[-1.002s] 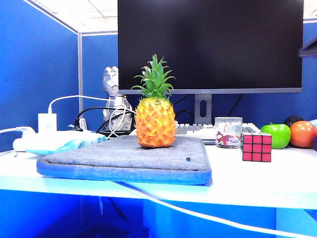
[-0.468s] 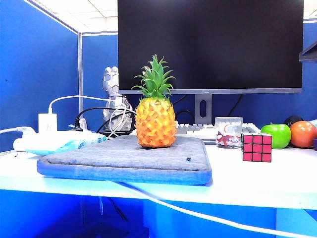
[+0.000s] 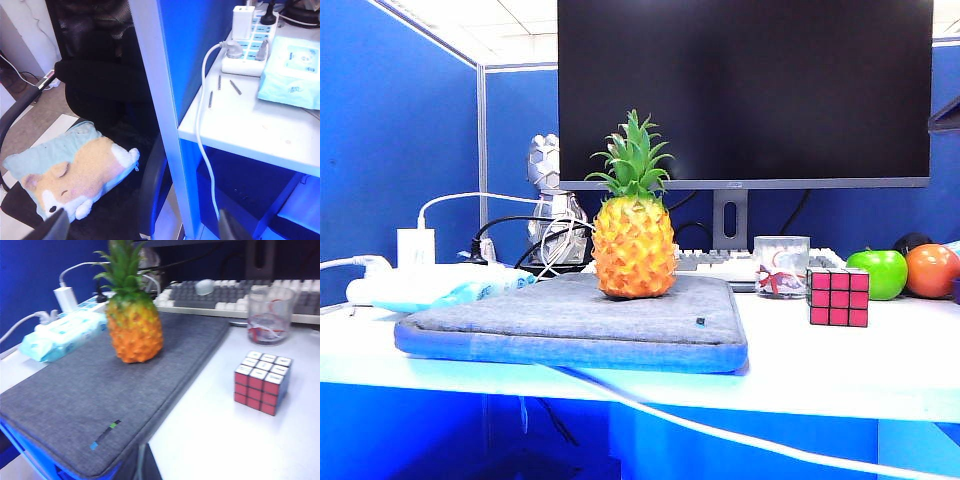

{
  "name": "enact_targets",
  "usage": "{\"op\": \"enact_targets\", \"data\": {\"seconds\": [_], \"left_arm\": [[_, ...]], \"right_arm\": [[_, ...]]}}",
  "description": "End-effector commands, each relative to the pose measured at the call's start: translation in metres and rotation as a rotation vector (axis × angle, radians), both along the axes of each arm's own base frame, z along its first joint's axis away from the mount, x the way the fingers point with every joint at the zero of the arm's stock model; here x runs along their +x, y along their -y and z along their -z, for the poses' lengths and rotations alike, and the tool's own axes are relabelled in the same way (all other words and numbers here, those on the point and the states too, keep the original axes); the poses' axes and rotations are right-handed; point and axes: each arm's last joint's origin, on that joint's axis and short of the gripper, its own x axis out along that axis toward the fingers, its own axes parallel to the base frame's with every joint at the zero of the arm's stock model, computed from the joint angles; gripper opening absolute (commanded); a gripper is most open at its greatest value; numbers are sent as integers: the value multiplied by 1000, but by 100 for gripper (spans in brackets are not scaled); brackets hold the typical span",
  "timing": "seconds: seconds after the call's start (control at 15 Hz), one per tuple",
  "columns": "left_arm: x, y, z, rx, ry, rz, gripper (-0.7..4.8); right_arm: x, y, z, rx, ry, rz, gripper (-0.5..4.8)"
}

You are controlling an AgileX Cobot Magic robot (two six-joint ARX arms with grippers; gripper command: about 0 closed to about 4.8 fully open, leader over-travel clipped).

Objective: Rotate the Rubik's Cube so that its red face is facing towards you.

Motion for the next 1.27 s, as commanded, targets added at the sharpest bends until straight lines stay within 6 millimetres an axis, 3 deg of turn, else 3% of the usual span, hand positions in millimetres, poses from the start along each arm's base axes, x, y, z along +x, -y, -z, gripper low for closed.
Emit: {"op": "enact_targets", "data": {"seconds": [0.07,0.33,0.47,0.6,0.67,1.0,1.27], "left_arm": [[1,0,0,-3,3,-2,398],[4,1,13,22,-65,2,398],[21,6,13,127,77,55,398],[45,16,5,30,382,114,398],[52,20,7,3,440,161,398],[65,50,43,-41,362,543,398],[70,56,62,-7,293,566,398]], "right_arm": [[0,0,-3,2,18,2,-2],[0,-1,-3,5,18,-26,-2],[0,0,-3,4,19,-14,-2],[0,-1,-3,4,18,-15,-2],[0,0,-3,4,17,-14,-2],[0,0,-3,2,18,1,-2],[0,0,-3,2,17,0,-2]]}}
